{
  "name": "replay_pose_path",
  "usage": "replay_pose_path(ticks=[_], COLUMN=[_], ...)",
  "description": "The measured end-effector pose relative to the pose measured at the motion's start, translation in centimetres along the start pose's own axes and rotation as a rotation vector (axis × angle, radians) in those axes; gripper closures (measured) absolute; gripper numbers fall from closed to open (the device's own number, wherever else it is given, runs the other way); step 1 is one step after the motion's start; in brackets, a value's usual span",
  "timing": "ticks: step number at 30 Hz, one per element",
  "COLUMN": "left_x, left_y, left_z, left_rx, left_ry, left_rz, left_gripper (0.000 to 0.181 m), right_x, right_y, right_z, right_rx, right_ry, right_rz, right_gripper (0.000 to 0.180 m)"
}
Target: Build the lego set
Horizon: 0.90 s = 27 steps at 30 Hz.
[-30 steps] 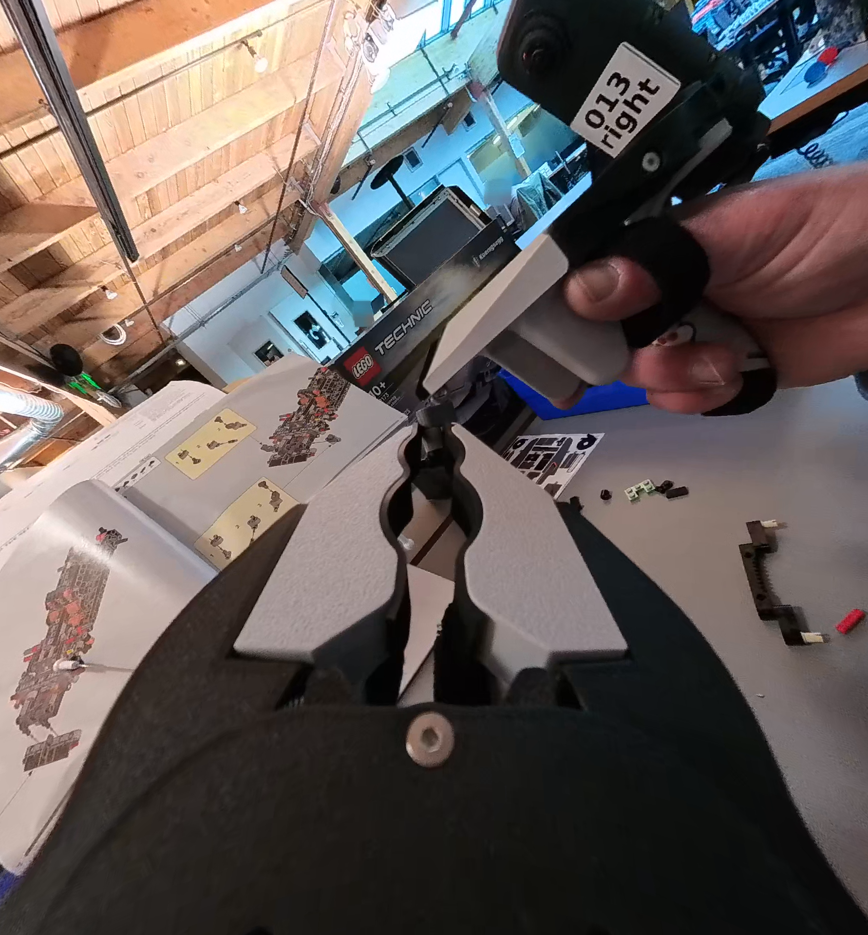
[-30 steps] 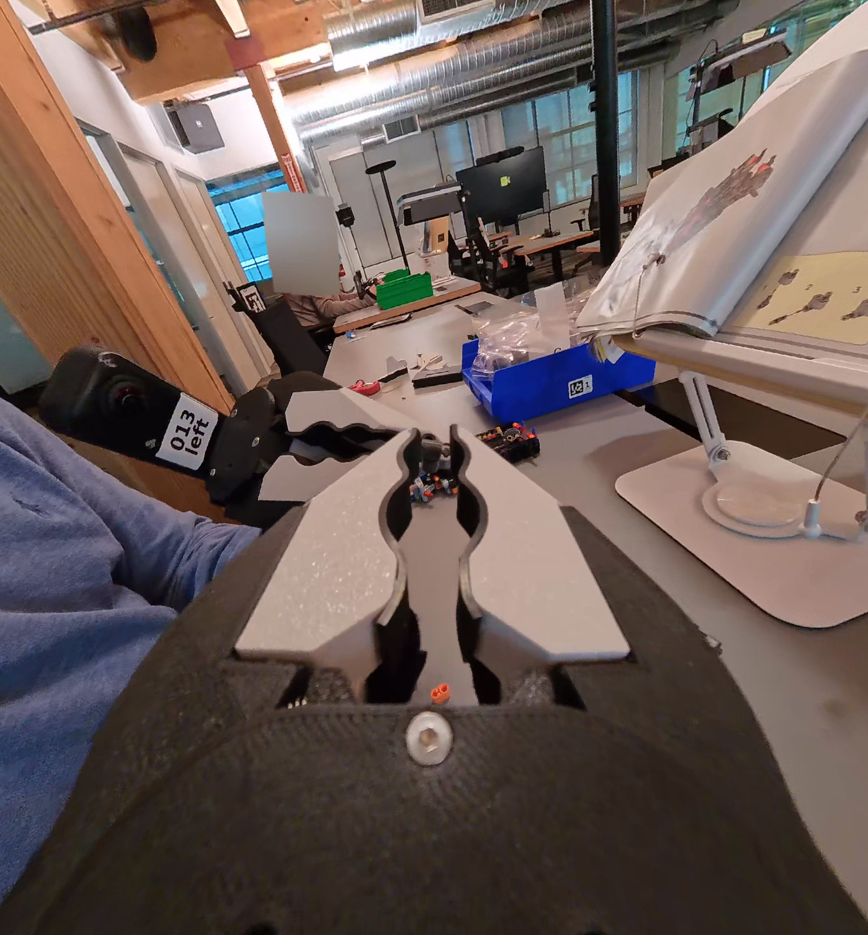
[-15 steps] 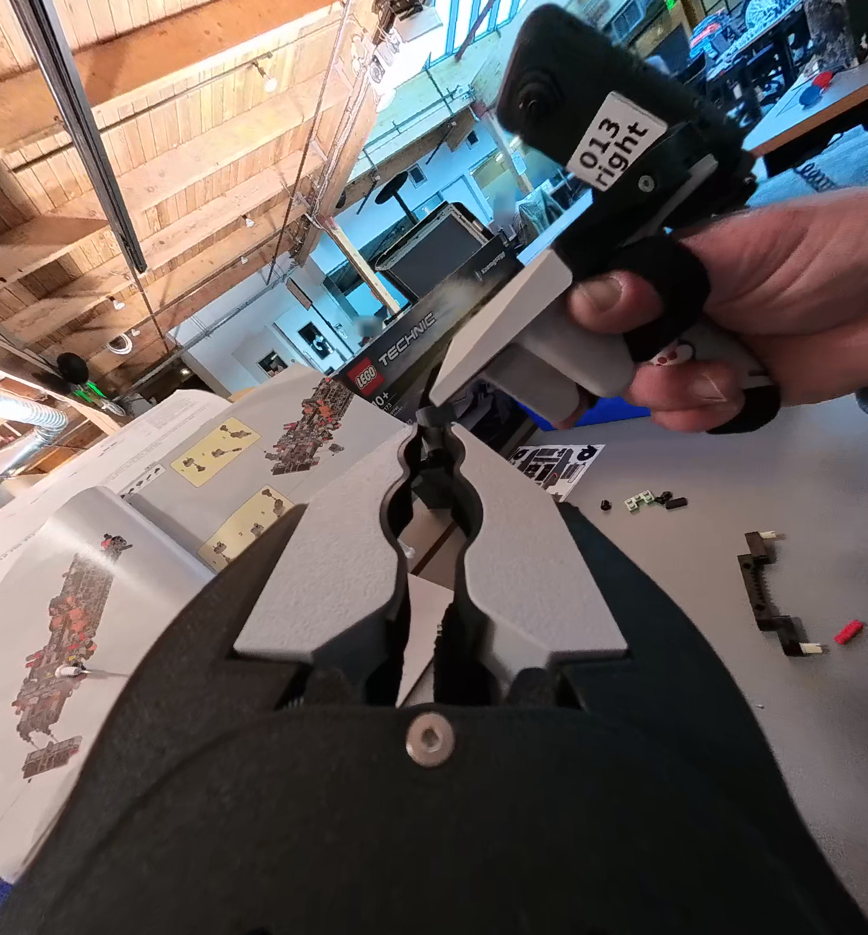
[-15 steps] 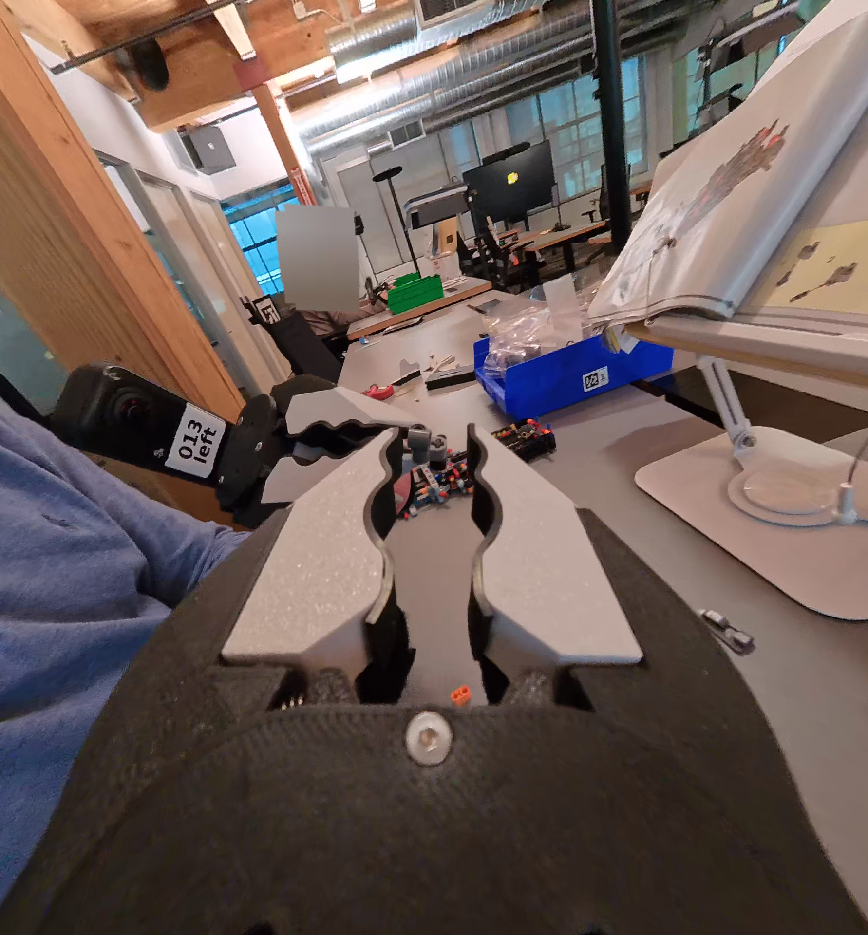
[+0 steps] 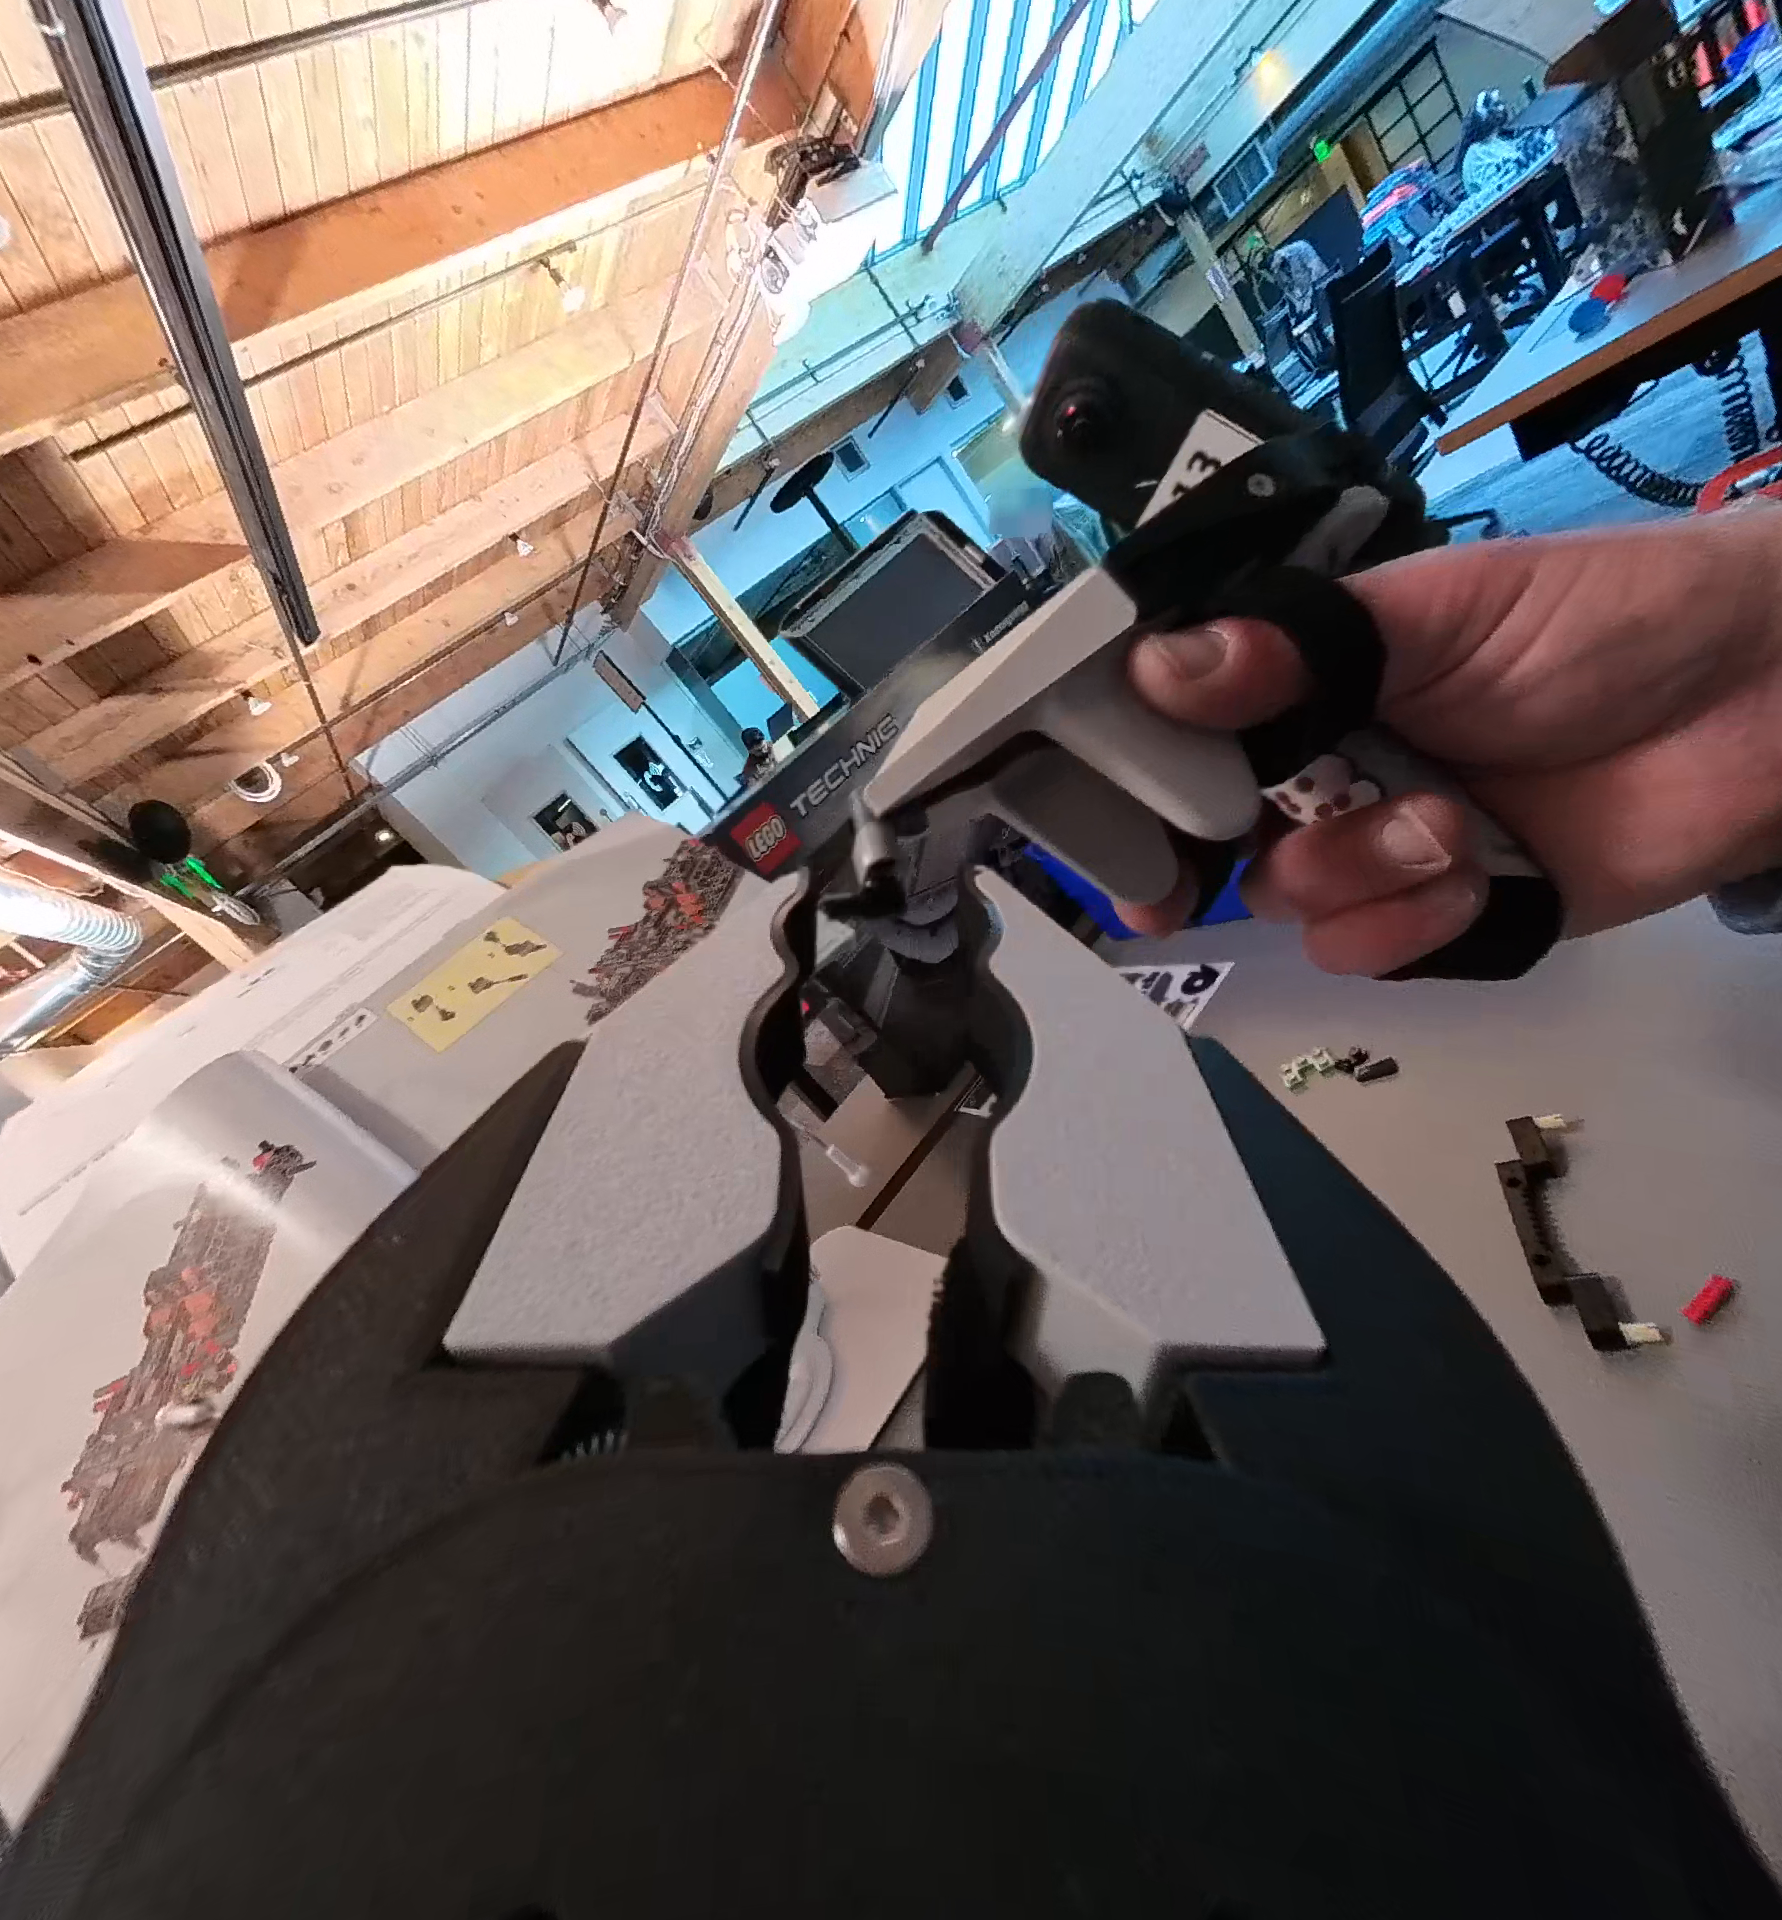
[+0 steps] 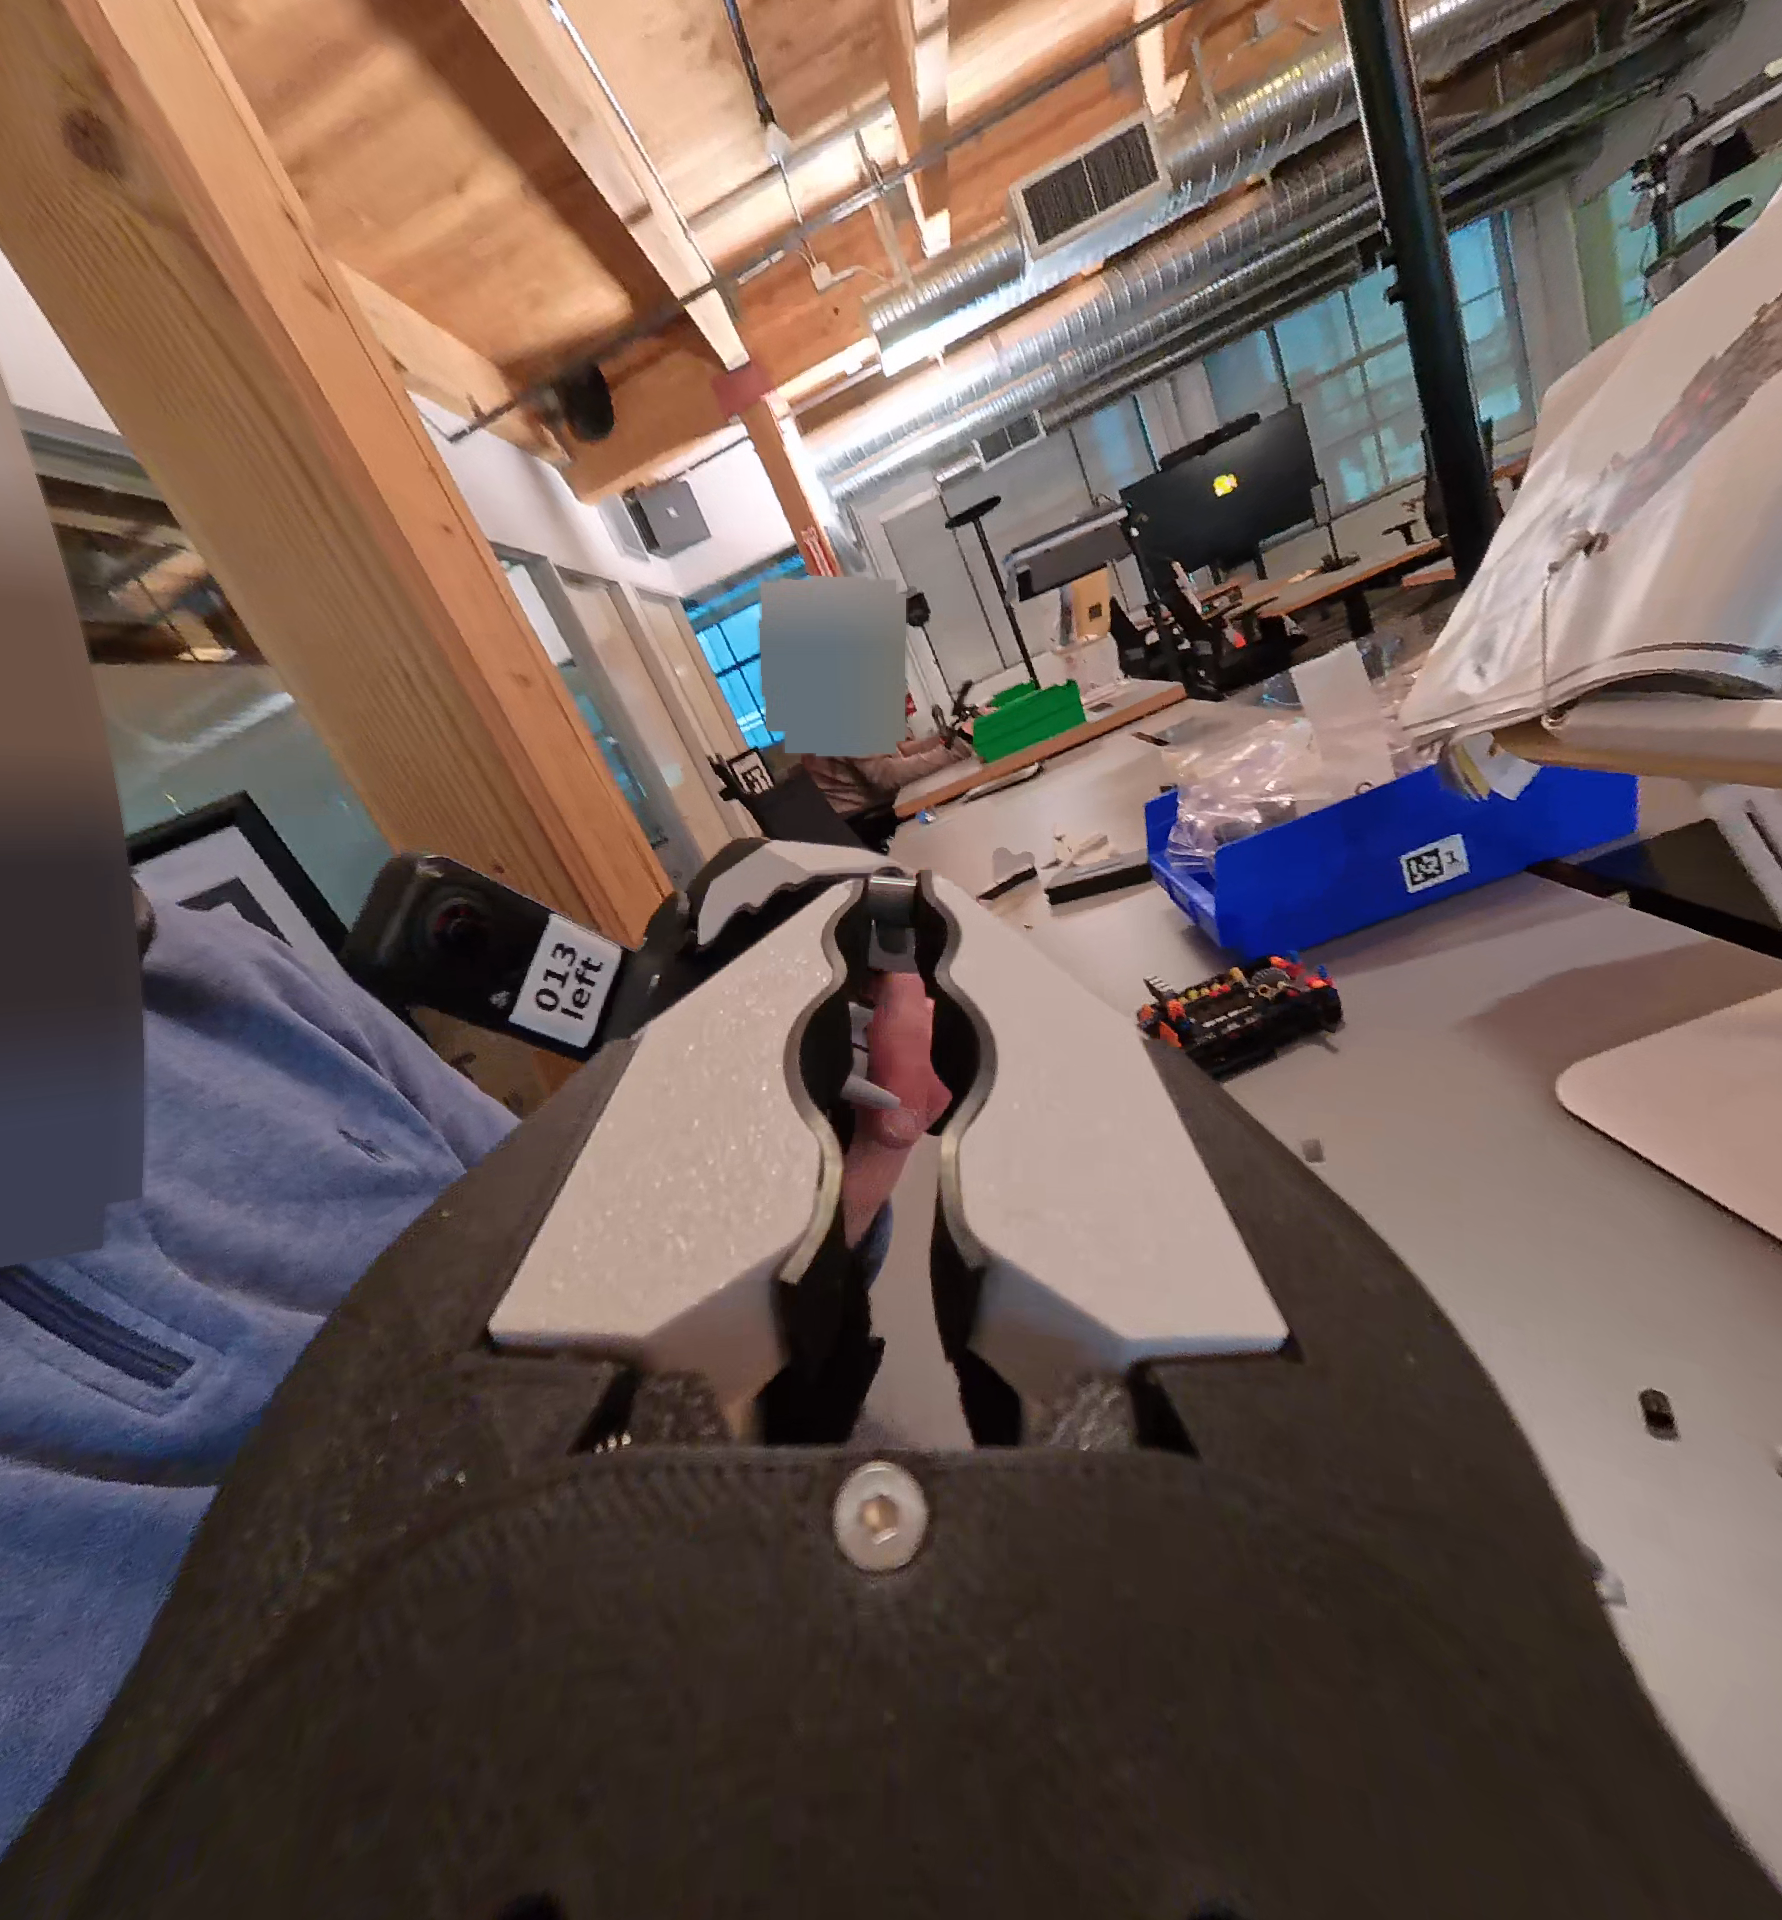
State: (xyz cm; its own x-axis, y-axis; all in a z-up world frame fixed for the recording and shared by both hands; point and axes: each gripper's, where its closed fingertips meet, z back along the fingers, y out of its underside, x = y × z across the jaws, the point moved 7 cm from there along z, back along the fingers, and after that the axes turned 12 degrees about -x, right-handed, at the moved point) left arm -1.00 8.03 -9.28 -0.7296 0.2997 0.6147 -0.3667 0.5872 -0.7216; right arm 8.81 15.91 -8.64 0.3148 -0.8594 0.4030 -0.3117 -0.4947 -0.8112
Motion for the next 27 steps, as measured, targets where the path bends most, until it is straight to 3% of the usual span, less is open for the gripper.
replay_pose_path(ticks=[7, 11, 20, 27], left_x=[3.0, 6.7, 15.5, 15.4], left_y=[-0.3, -0.4, 2.8, 6.6], left_z=[3.0, 6.4, 17.8, 27.2], left_rx=[0.062, 0.165, 0.561, 0.741], left_ry=[-0.015, 0.006, 0.046, 0.110], left_rz=[-0.021, -0.082, 0.004, 0.252], left_gripper=[0.155, 0.156, 0.157, 0.165], right_x=[0.4, 0.3, -1.2, -2.4], right_y=[0.1, 1.5, 11.6, 20.0], right_z=[-1.2, -2.8, -9.5, -12.5], right_rx=[-0.010, 0.102, 0.428, 0.671], right_ry=[-0.050, -0.032, -0.035, -0.028], right_rz=[-0.031, 0.018, 0.112, 0.210], right_gripper=[0.174, 0.174, 0.174, 0.174])
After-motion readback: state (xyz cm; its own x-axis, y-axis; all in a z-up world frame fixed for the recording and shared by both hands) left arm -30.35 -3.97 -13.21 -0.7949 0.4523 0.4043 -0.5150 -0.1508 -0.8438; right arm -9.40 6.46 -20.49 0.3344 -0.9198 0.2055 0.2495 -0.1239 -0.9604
